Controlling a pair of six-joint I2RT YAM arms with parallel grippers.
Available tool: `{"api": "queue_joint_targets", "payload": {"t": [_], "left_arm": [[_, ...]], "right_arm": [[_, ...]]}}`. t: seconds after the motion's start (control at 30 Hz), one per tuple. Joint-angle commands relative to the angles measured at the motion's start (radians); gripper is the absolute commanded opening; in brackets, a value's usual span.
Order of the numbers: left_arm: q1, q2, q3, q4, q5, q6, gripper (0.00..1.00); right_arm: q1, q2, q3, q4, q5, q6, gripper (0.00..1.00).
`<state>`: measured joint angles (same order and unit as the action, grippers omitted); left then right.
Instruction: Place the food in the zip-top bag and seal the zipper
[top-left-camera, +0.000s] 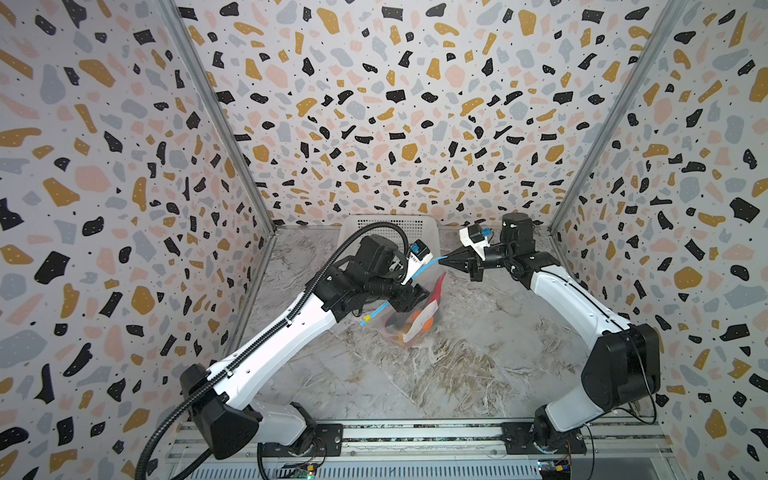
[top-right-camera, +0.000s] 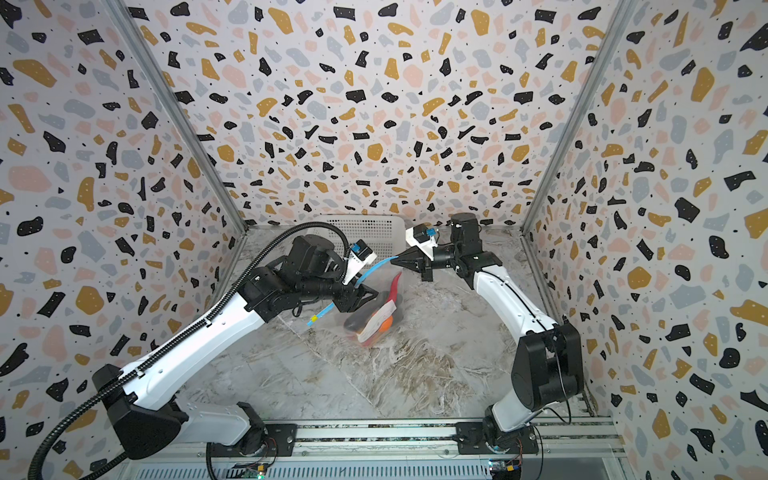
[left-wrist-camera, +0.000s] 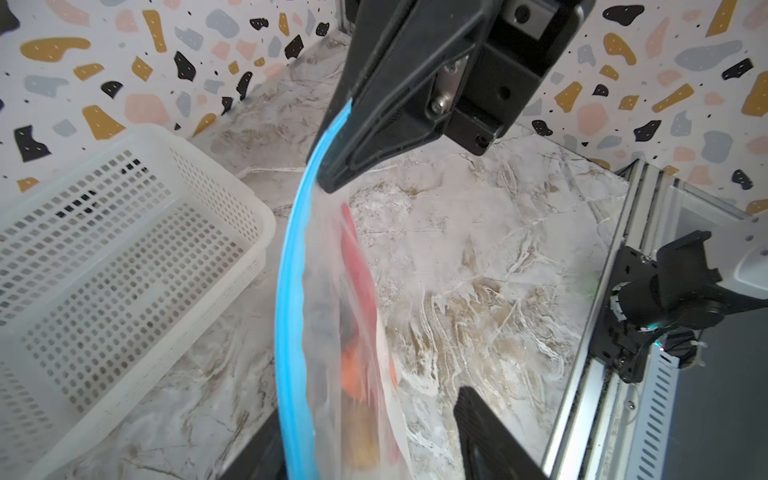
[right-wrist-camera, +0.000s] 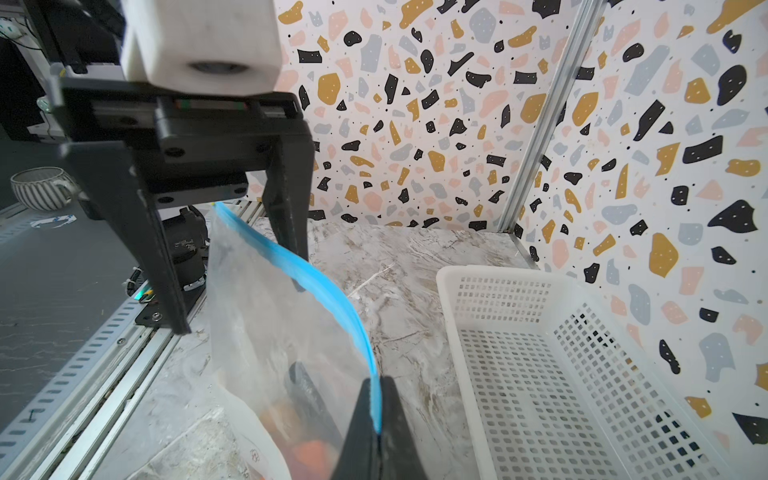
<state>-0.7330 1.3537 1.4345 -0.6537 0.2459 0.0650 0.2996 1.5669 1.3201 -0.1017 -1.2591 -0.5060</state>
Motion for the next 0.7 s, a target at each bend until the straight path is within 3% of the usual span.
{"api": "queue_joint_targets", "payload": {"t": [0.0,0.27,0.33,0.37,0.4,0.43,0.47,0.57,0.67], "left_arm": [[0.004,-0.027,0.005,0.000,-0.010,0.015,0.44],[0.004,-0.021,0.002,-0.034,-0.068,0.017,0.02],[0.005,-0.015,0.002,-0.041,-0.076,0.013,0.00],[0.004,-0.010,0.006,-0.040,-0.083,0.004,0.00],[0.004,-0.003,0.016,-0.046,-0.092,-0.014,0.00],[0.004,0.008,0.032,-0.062,-0.102,-0.033,0.00],[0.004,0.017,0.050,-0.073,-0.115,-0.064,0.00],[0.002,0.023,0.077,-0.022,-0.086,-0.202,0.00],[-0.020,-0.019,0.005,0.129,-0.095,-0.384,0.00]], "right_arm": [[0.002,-0.023,0.039,-0.020,-0.003,-0.012,0.00],[-0.001,-0.026,0.036,-0.023,0.011,-0.001,0.00],[0.001,-0.028,0.036,-0.019,0.028,0.017,0.00],[0.001,-0.032,0.035,-0.004,0.042,0.065,0.06],[0.008,-0.043,0.036,0.014,0.059,0.157,0.21],[0.027,-0.068,0.024,0.070,0.096,0.324,0.40],[0.056,-0.107,-0.021,0.180,0.162,0.526,0.52],[0.140,-0.243,-0.201,0.364,0.415,0.834,0.75],[0.136,-0.369,-0.293,0.210,0.745,0.956,0.80]]}}
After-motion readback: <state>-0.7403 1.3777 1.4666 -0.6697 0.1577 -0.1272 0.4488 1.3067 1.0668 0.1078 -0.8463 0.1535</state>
